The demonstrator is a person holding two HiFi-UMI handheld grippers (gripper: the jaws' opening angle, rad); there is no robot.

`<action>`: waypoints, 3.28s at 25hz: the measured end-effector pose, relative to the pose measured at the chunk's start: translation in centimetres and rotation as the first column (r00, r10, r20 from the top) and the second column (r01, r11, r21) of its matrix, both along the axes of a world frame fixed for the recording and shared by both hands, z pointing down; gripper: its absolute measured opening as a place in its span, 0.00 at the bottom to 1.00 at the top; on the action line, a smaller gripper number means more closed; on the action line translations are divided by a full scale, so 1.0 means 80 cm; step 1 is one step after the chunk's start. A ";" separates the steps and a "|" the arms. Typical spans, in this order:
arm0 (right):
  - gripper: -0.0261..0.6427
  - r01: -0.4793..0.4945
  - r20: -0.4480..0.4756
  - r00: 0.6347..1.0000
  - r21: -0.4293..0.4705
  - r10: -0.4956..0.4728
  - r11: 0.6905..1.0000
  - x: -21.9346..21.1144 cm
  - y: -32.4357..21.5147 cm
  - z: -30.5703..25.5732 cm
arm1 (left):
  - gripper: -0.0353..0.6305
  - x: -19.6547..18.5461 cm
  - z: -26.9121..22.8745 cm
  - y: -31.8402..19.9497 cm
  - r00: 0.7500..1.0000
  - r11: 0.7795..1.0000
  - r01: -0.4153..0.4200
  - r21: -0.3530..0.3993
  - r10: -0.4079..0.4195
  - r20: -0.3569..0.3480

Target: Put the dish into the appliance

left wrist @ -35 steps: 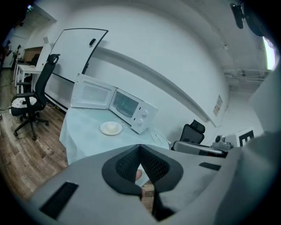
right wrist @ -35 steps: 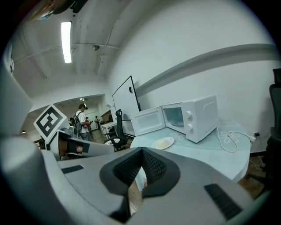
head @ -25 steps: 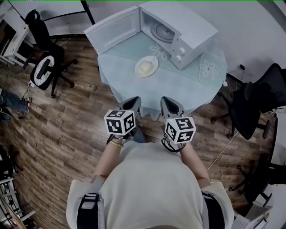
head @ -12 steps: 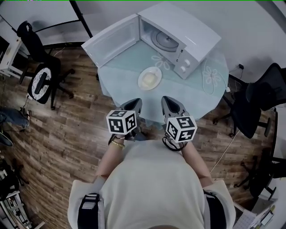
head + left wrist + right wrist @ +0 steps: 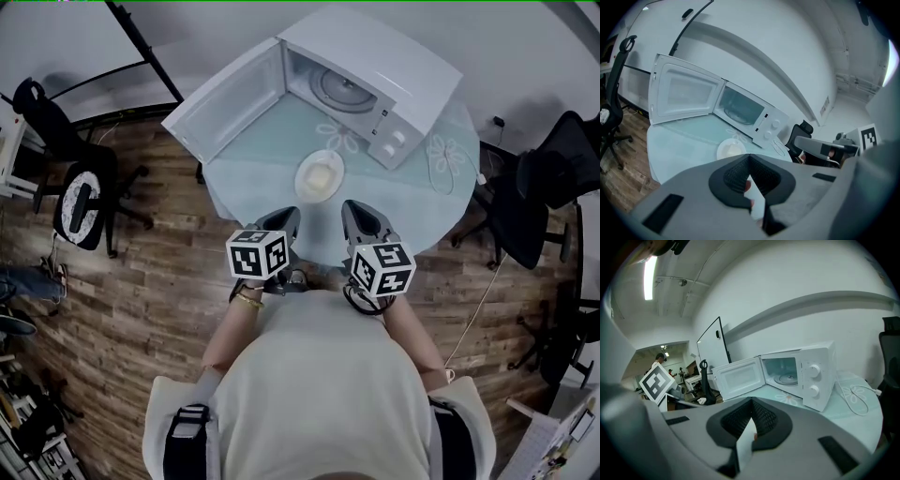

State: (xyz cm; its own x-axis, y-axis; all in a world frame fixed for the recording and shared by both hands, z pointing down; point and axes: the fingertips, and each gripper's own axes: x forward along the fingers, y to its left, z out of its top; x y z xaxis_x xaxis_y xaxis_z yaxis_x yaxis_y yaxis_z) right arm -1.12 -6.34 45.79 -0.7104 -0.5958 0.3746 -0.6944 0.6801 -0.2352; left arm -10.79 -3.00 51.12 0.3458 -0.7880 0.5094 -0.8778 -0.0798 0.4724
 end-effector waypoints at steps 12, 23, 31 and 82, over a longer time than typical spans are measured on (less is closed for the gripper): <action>0.05 -0.107 -0.025 0.994 -0.010 0.107 0.994 -0.022 -0.012 0.017 | 0.06 -0.036 0.051 -0.025 0.989 0.995 -0.040 -0.096 0.026 -0.149; 0.05 -0.171 -0.044 0.984 -0.029 0.170 0.985 -0.014 -0.018 0.027 | 0.17 -0.017 0.103 -0.042 0.904 0.973 -0.065 -0.221 -0.036 -0.425; 0.05 -0.163 -0.054 0.985 -0.033 0.161 0.986 -0.008 -0.042 0.030 | 0.26 -0.015 0.142 -0.067 0.728 0.935 0.023 -0.355 -0.259 -0.635; 0.05 -0.140 -0.082 0.987 -0.049 0.136 0.989 0.012 -0.070 0.046 | 0.09 -0.035 0.159 -0.106 0.539 0.898 0.154 -0.412 -0.426 -0.727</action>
